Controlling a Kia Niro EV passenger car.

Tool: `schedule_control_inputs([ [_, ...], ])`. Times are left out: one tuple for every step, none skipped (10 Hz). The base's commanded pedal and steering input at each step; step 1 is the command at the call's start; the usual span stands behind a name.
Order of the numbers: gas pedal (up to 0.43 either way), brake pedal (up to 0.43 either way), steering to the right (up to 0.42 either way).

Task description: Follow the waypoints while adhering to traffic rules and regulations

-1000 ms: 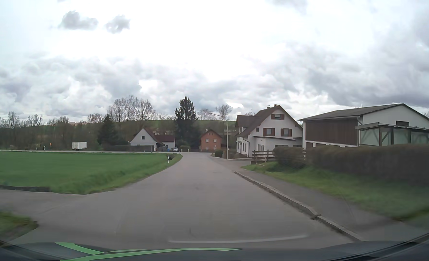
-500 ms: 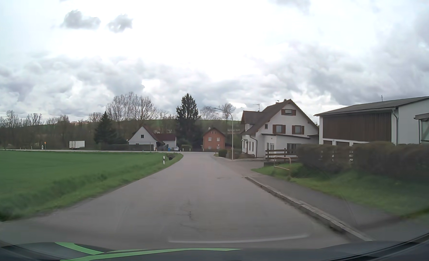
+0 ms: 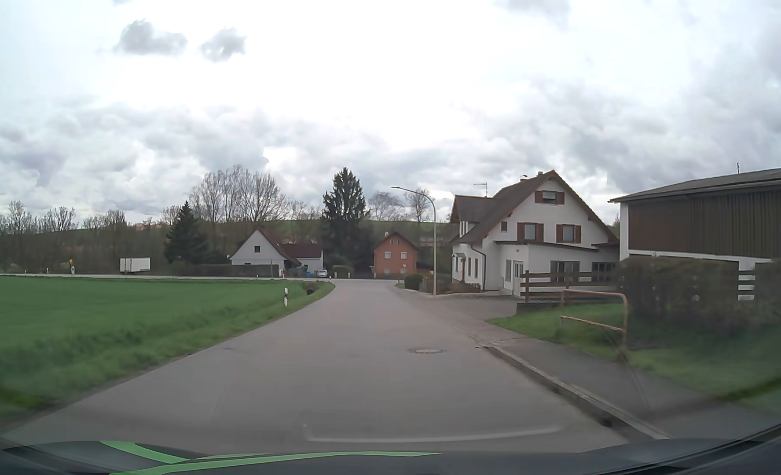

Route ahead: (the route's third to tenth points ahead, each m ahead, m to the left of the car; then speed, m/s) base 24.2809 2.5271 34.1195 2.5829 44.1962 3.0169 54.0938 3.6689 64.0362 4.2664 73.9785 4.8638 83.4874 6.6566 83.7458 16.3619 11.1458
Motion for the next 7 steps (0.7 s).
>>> schedule_control_inputs([
  [0.039, 0.0, -0.008],
  [0.039, 0.0, -0.008],
  [0.047, 0.0, -0.008],
  [0.047, 0.0, -0.006],
  [0.059, 0.0, -0.006],
  [0.059, 0.0, -0.005],
  [0.067, 0.0, -0.005],
])
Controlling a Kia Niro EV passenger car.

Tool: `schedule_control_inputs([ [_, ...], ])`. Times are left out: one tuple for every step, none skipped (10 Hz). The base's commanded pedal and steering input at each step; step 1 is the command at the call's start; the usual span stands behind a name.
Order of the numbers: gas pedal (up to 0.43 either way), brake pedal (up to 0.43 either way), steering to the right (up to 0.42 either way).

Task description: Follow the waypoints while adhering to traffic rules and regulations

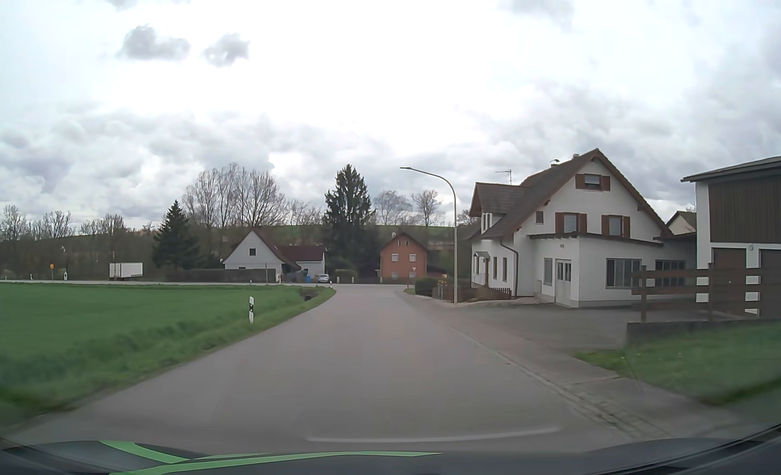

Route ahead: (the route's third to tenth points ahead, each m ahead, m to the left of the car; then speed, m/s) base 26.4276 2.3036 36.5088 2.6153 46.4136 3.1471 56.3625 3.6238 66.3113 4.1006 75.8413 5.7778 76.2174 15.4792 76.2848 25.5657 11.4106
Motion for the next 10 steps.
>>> schedule_control_inputs([
  [0.067, 0.0, -0.005],
  [0.067, 0.0, -0.004],
  [0.059, 0.0, -0.002],
  [0.039, 0.0, -0.001],
  [0.0, 0.0, 0.0],
  [0.0, 0.0, 0.0],
  [0.0, 0.0, 0.0],
  [0.0, 0.0, 0.0],
  [0.0, 0.0, 0.0],
  [0.0, 0.0, 0.0],
])
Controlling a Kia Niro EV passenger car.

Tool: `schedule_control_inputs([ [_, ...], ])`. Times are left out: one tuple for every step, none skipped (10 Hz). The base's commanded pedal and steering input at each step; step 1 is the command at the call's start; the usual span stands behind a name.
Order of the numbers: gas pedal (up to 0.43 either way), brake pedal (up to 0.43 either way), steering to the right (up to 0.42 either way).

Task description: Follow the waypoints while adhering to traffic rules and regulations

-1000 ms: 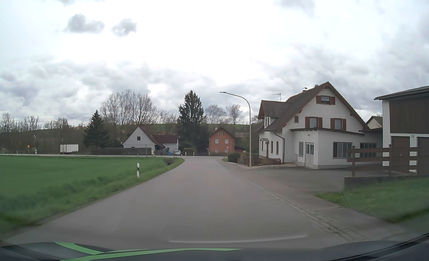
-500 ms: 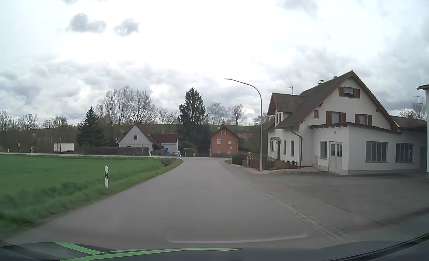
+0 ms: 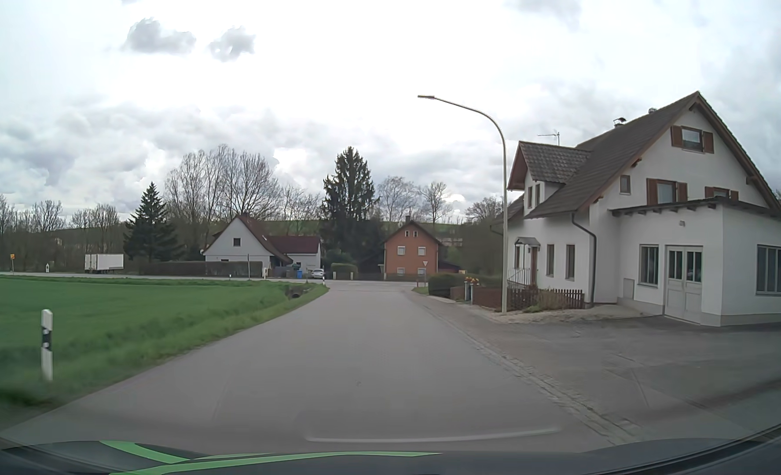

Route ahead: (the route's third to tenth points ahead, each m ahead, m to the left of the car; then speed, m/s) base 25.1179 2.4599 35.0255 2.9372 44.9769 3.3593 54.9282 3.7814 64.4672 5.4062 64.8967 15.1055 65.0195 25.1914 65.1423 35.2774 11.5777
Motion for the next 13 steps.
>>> schedule_control_inputs([
  [0.0, 0.0, 0.0],
  [0.0, 0.0, 0.0],
  [0.0, 0.0, 0.0],
  [0.0, 0.0, 0.0],
  [0.0, 0.006, -0.001],
  [0.0, 0.03, -0.001],
  [0.0, 0.055, -0.001],
  [0.0, 0.067, -0.001],
  [0.0, 0.079, -0.001],
  [0.0, 0.104, -0.001],
  [0.0, 0.122, -0.001],
  [0.0, 0.134, -0.001],
  [0.0, 0.146, -0.001],
])
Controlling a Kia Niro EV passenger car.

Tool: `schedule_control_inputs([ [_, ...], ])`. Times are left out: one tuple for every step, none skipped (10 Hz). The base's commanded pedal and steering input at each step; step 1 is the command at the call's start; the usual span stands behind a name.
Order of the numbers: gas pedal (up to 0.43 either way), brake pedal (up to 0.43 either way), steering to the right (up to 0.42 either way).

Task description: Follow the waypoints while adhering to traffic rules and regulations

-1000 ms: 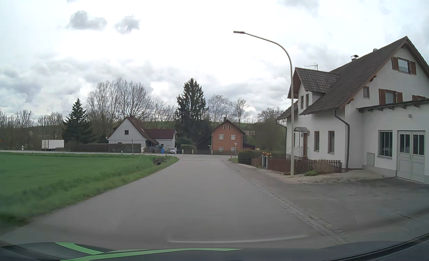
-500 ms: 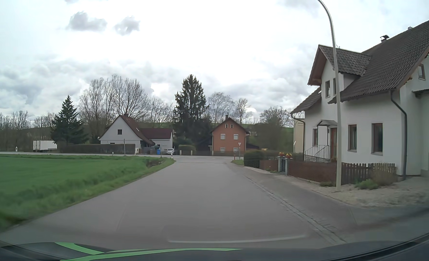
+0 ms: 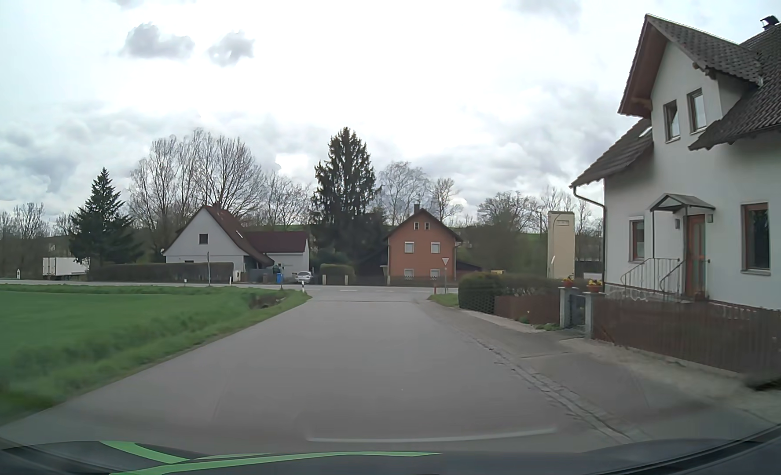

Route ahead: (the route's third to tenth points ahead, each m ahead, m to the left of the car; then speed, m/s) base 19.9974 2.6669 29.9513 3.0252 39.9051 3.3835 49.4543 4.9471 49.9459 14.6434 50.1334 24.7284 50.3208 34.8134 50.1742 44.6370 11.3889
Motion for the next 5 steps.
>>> schedule_control_inputs([
  [0.0, 0.171, -0.001],
  [0.0, 0.183, -0.001],
  [0.0, 0.201, -0.001],
  [0.0, 0.213, -0.001],
  [0.0, 0.226, -0.001],
])
